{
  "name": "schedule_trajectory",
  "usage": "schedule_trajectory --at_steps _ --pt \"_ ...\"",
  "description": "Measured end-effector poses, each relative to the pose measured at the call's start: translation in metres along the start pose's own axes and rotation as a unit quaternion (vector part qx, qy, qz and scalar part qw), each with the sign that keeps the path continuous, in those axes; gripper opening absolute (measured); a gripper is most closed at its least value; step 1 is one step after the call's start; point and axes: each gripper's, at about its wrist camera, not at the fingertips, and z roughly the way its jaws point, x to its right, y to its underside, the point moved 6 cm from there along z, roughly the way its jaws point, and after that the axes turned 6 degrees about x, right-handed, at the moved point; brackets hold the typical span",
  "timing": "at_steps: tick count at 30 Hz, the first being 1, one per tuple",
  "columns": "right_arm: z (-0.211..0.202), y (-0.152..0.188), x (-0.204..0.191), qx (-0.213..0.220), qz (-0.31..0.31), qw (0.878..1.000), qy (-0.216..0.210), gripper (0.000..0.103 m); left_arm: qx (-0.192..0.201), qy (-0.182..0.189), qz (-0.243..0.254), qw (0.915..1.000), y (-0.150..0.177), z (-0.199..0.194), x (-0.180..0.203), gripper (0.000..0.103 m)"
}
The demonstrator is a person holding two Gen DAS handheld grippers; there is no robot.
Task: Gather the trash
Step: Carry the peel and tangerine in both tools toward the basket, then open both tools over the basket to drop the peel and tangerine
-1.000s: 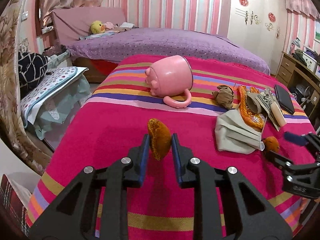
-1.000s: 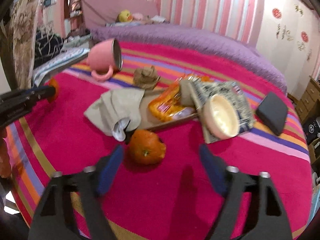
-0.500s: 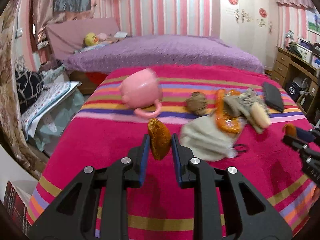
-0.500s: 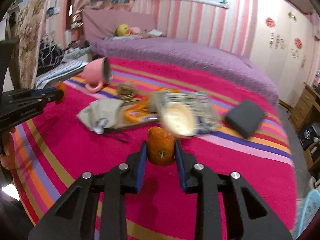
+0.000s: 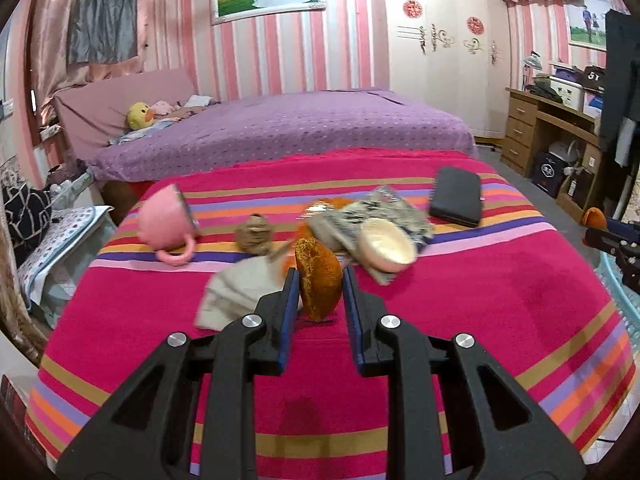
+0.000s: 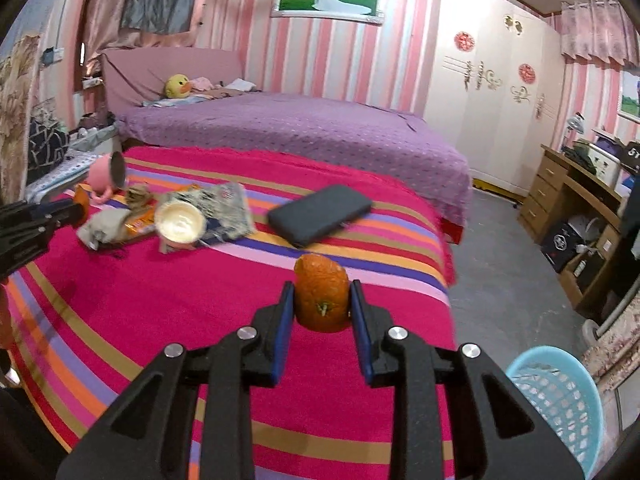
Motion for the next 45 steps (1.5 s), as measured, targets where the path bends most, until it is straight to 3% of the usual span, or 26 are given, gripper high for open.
schedule_trajectory --at_steps 13,17,24,36,45 --pt "-0.016 0.029 0.072 -0.002 0.021 1.000 0.016 0.028 -0.003 0.028 0.034 0.9990 0.002 0.010 0.093 0.021" --pt "-0.025 0.037 0.099 0.002 0.040 0.999 0.024 0.028 0.005 0.020 0.055 0.9983 -0.004 0.005 0.121 0.021" --pt "-0.048 0.048 0.160 0.010 0.063 0.996 0.062 0.028 0.011 0.070 0.048 0.9963 -0.020 -0.011 0.202 0.021" --pt "-0.089 0.107 0.277 -0.007 0.130 0.979 0.155 0.028 -0.003 0.152 0.078 0.9853 -0.010 -0.026 0.360 0.021" --pt "-0.102 0.132 0.320 -0.004 0.173 0.969 0.174 0.028 -0.048 0.179 0.089 0.9787 0.017 -0.013 0.429 0.021"
